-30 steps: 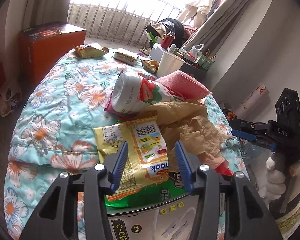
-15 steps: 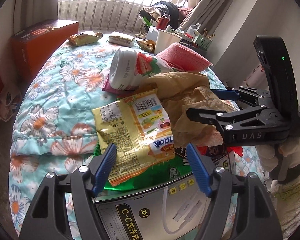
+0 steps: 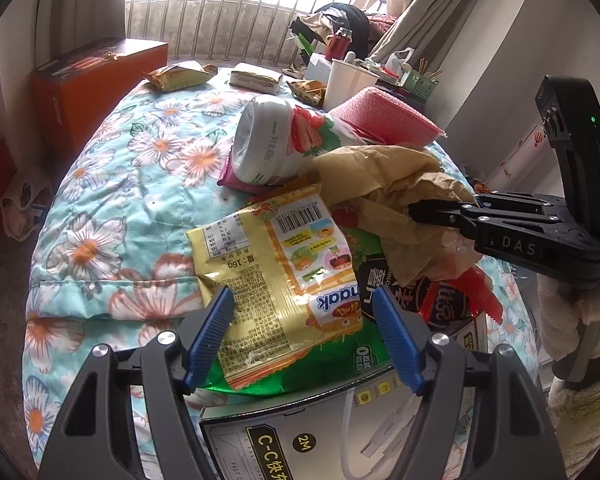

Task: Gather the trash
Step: 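Grasp the crumpled brown paper with the right gripper and lift it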

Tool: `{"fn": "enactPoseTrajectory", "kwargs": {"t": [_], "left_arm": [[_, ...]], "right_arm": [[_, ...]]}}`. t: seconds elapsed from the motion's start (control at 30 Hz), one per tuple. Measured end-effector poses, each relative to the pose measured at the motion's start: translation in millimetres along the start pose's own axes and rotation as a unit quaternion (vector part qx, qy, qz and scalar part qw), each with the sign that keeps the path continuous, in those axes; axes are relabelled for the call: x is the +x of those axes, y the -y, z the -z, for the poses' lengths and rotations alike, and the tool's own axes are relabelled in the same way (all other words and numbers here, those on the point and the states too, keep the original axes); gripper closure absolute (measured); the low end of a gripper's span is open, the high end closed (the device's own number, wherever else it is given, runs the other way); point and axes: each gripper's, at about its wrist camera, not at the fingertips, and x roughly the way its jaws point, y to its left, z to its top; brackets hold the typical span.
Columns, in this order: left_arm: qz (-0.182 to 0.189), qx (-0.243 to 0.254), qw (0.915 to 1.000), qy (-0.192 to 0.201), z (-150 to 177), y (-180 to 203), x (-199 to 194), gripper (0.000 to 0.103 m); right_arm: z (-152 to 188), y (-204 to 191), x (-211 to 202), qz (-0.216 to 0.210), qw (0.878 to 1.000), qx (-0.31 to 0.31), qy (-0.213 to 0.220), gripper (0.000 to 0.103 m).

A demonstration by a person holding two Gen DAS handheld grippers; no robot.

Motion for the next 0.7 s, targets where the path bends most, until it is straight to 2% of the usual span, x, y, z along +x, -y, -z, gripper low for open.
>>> {"fn": "enactPoseTrajectory", "kwargs": {"t": [0.1, 0.2, 0.3, 0.37, 0.4, 0.47, 0.57, 0.7], "left_arm": [[-0.010, 0.004, 0.9999, 0.000, -2, 1, 2, 0.037], [-0.013, 0.006, 0.9999, -0.001, -3, 2, 3, 0.049], [-0.011, 0.010, 0.9999, -0.001, -3, 2, 3, 0.063], [-0.013, 0.016, 0.9998, 0.003, -3, 4, 1, 0.079], [-0.013, 0.019, 0.9997, 0.004, -3, 4, 0, 0.082], [-0.012, 0.022, 0.9997, 0.009, -4, 5, -3, 0.097], [-0.014, 0.026, 0.9993, 0.023, -4, 4, -10, 0.103], [-0.016, 0.025, 0.9984, 0.049, -6, 1, -24, 0.103]], "right_arm": [[0, 2, -9, -0.009, 1.000, 0.012, 0.014, 0.098], [0, 4, -18, -0.012, 0.999, 0.017, 0.029, 0.098], [1, 5, -28, -0.013, 0.999, 0.022, 0.043, 0.098], [2, 7, -33, -0.014, 0.998, 0.025, 0.050, 0.098], [3, 9, -36, -0.015, 0.998, 0.028, 0.054, 0.098], [5, 12, -41, -0.014, 0.997, 0.034, 0.062, 0.099], [8, 16, -50, -0.015, 0.996, 0.044, 0.075, 0.099], [10, 22, -63, -0.022, 0.993, 0.057, 0.097, 0.099]]}}
